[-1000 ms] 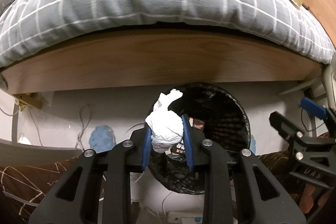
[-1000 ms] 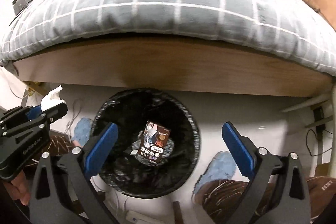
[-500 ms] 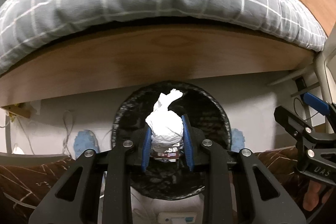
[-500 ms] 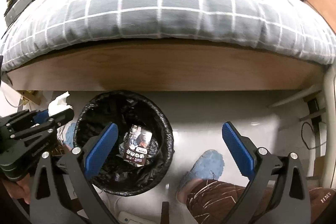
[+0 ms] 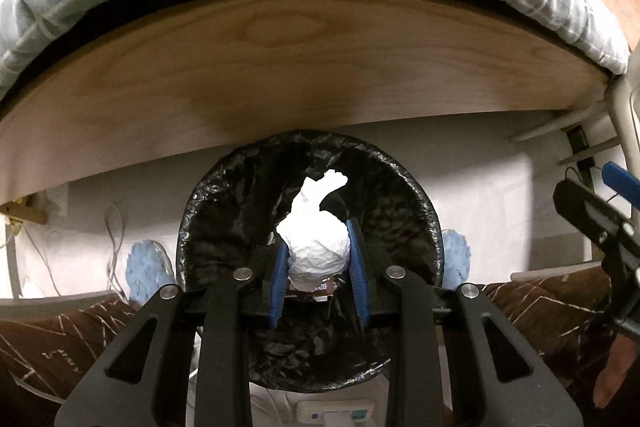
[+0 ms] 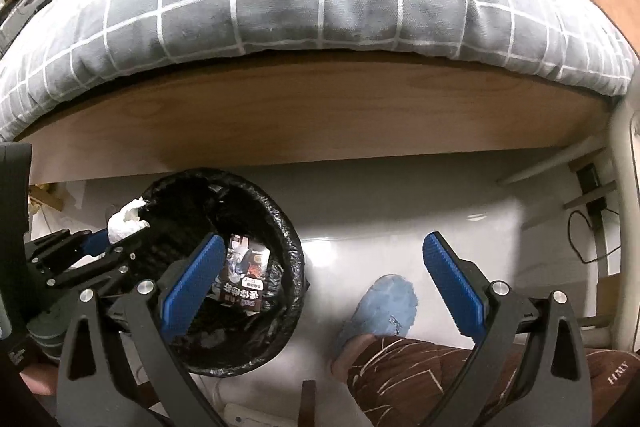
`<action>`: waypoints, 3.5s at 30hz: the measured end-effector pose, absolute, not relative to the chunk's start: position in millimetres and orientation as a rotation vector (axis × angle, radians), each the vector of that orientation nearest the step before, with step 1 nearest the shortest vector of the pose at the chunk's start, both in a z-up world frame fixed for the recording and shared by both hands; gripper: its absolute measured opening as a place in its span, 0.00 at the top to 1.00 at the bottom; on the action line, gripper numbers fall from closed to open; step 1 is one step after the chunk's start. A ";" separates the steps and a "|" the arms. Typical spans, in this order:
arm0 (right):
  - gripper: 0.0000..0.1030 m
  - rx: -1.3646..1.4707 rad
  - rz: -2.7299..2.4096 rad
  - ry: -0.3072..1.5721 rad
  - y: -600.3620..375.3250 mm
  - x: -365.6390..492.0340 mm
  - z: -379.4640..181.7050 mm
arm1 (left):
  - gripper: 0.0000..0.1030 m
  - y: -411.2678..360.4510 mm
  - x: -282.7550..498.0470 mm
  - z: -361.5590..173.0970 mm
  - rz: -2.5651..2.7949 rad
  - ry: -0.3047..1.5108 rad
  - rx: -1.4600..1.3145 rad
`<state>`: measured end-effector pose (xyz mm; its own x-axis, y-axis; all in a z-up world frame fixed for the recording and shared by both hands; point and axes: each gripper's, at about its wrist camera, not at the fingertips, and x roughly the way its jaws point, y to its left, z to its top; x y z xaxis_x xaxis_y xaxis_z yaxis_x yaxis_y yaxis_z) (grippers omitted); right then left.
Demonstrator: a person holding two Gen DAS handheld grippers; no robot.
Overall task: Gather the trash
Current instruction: 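Drop the brown box into the bin with the right tool while the left tool releases the tissue, then withdraw both tools from the bin back toward the bed, then grasp the bubble-wrap sleeve with the left tool while the right tool grasps the yellow cup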
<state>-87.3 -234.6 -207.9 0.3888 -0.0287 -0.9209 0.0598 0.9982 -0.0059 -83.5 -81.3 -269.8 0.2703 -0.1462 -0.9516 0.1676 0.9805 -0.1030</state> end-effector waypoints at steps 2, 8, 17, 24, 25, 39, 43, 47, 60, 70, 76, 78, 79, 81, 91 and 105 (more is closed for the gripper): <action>0.07 0.025 -0.057 1.172 -233.5 -86.9 -211.1 | 0.70 -82.4 -82.3 -270.5 -0.207 1.275 0.021; 0.07 0.022 -0.065 1.169 -232.6 -85.6 -214.2 | 0.43 -80.2 -81.7 -268.6 -0.191 1.266 0.029; 0.07 -0.029 -0.066 1.097 -222.7 -88.0 -201.9 | 0.17 -68.4 -85.5 -247.5 -0.166 1.212 0.020; 0.07 -0.006 -0.047 1.017 -219.4 -94.3 -167.1 | 0.07 -58.6 -89.8 -202.5 -0.165 1.130 0.002; 0.07 -0.010 -0.047 1.004 -218.9 -96.3 -160.5 | 0.07 -57.8 -91.6 -195.2 -0.171 1.116 0.005; 0.07 0.008 -0.069 0.882 -230.5 -117.6 -76.2 | 0.06 -25.4 -107.5 -106.0 -0.131 0.992 -0.024; 0.07 0.004 -0.063 0.844 -231.3 -123.8 -54.9 | 0.06 -17.2 -113.7 -82.2 -0.106 0.964 -0.041; 0.07 0.007 -0.058 0.815 -232.3 -125.7 -36.3 | 0.06 -15.2 -118.7 -59.5 -0.096 0.933 -0.046; 0.07 0.084 -0.074 0.795 -257.5 -98.6 2.4 | 0.07 -19.9 -81.9 -16.4 -0.092 0.888 0.004; 0.07 0.065 -0.122 0.774 -284.9 -57.4 13.8 | 0.06 -27.3 -34.4 -2.3 -0.102 0.852 -0.006; 0.07 0.088 -0.114 0.787 -299.7 -22.9 14.0 | 0.06 -26.2 -0.3 -6.2 -0.094 0.867 0.000; 0.07 0.077 -0.109 0.786 -301.8 -9.7 13.2 | 0.06 -27.9 14.6 -6.5 -0.092 0.867 0.011; 0.07 0.073 -0.109 0.785 -302.8 -3.9 12.6 | 0.06 -28.3 19.2 -7.1 -0.093 0.868 0.015; 0.07 0.074 -0.109 0.789 -305.8 9.4 9.8 | 0.06 -29.1 34.5 -8.6 -0.087 0.871 0.026; 0.11 0.058 -0.125 0.824 -316.4 72.9 -18.6 | 0.06 -29.3 99.0 -38.3 -0.074 0.918 0.052; 0.14 0.069 -0.145 0.883 -329.7 132.8 -67.2 | 0.17 -33.9 149.6 -80.4 -0.087 0.985 0.095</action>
